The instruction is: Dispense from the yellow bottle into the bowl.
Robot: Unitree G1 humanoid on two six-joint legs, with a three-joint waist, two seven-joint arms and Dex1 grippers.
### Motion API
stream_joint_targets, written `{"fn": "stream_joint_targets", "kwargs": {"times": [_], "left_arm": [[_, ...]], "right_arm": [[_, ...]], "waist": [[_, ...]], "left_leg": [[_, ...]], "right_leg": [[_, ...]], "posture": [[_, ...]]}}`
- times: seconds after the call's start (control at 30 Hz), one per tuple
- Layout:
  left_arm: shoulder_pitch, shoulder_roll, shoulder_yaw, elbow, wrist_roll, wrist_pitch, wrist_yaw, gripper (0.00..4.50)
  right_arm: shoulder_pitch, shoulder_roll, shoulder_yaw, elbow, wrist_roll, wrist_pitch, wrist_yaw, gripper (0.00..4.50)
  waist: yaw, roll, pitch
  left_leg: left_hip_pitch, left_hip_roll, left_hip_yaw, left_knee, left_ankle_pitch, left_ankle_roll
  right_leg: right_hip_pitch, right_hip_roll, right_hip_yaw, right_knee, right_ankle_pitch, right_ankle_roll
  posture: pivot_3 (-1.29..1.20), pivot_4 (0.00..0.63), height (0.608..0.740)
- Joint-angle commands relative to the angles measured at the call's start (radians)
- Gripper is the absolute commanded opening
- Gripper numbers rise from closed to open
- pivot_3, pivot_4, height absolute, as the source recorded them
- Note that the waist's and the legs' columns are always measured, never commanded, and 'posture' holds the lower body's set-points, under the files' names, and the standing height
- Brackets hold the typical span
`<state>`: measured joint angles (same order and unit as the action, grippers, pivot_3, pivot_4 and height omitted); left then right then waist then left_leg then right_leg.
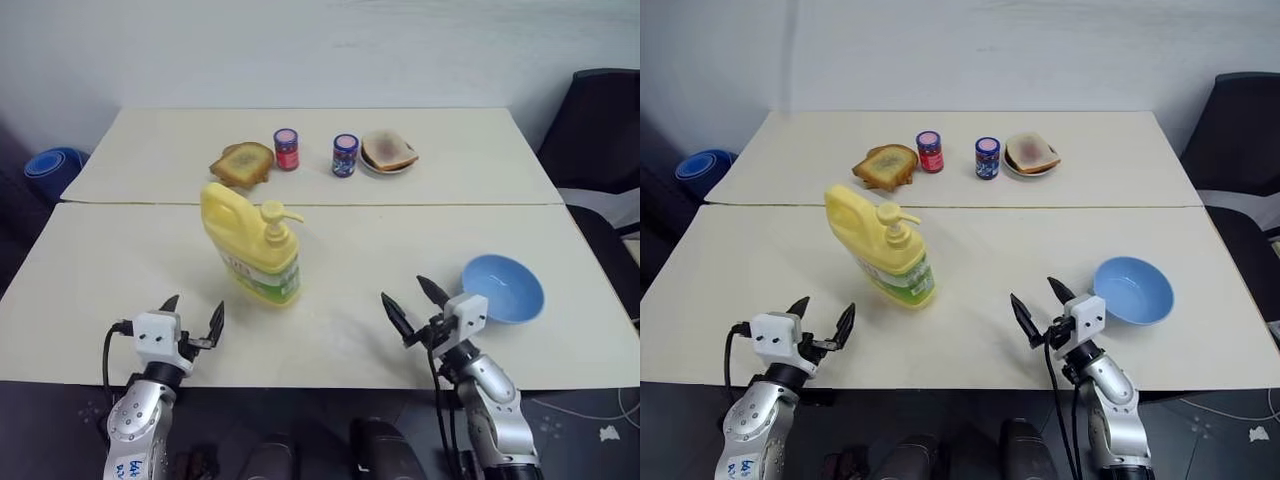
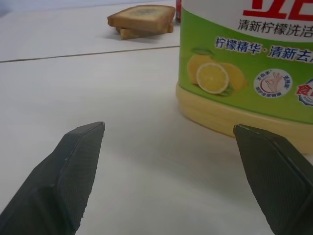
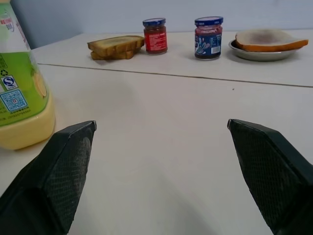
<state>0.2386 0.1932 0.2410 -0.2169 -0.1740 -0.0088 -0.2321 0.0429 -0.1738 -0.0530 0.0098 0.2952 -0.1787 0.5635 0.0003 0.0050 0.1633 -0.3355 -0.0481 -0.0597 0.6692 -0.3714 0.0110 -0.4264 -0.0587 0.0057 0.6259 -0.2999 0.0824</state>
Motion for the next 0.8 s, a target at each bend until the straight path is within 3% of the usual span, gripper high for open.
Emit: {"fn": "stream_joint_targets", "kwargs": {"times": [0.03, 0.13, 0.33, 0.43, 0.63, 0.8], "left_arm": [[0.011, 0.024, -0.006, -0.070, -0.012, 0.024, -0.017, 4.47], [0.012, 0.089, 0.003, -0.120, -0.114, 0.034, -0.144, 4.47], [0.044, 0.426, -0.010, -0.238, -0.406, 0.149, -0.643, 4.47], [0.018, 0.535, -0.018, -0.273, -0.498, 0.231, -0.752, 4.47], [-0.078, 0.518, -0.052, -0.250, -0.502, 0.247, -0.770, 4.47], [-0.104, 0.491, -0.058, -0.254, -0.501, 0.267, -0.754, 4.47]], "right_arm": [[0.006, -0.009, -0.016, -0.028, 0.006, -0.024, -0.006, 4.50], [0.055, -0.066, -0.061, -0.124, 0.051, -0.019, 0.026, 4.50], [0.244, -0.299, -0.282, -0.248, 0.176, 0.023, 0.159, 4.50], [0.334, -0.388, -0.412, -0.185, 0.197, 0.001, 0.223, 4.50], [0.374, -0.414, -0.486, -0.050, 0.189, -0.036, 0.287, 4.50], [0.282, -0.422, -0.393, -0.120, 0.185, 0.076, 0.264, 4.50]], "waist": [[0.000, 0.000, 0.000], [0.003, 0.000, 0.000], [0.002, 0.001, 0.000], [0.002, 0.002, 0.000], [-0.005, 0.002, 0.000], [-0.004, 0.003, 0.000]], "left_leg": [[0.000, 0.000, 0.000, 0.000, 0.000, 0.000], [0.000, 0.000, 0.000, 0.000, 0.000, 0.000], [0.000, 0.000, 0.000, 0.000, 0.000, 0.001], [0.001, 0.000, 0.000, -0.001, -0.001, 0.002], [0.003, 0.000, 0.000, -0.002, -0.001, 0.002], [0.003, 0.000, 0.001, -0.001, 0.000, 0.002]], "right_leg": [[0.000, 0.000, 0.000, 0.000, 0.000, 0.000], [0.000, 0.000, 0.000, 0.000, 0.000, 0.000], [0.001, -0.001, 0.000, -0.002, 0.000, 0.000], [0.002, -0.001, 0.000, -0.002, 0.000, -0.001], [0.004, 0.000, 0.000, -0.002, 0.000, -0.001], [0.003, 0.000, 0.001, -0.001, 0.000, -0.001]], "posture": [[0.00, 0.150, 0.740], [0.00, 0.150, 0.740], [0.00, 0.150, 0.740], [0.00, 0.150, 0.740], [0.00, 0.150, 0.740], [0.00, 0.150, 0.740]]}}
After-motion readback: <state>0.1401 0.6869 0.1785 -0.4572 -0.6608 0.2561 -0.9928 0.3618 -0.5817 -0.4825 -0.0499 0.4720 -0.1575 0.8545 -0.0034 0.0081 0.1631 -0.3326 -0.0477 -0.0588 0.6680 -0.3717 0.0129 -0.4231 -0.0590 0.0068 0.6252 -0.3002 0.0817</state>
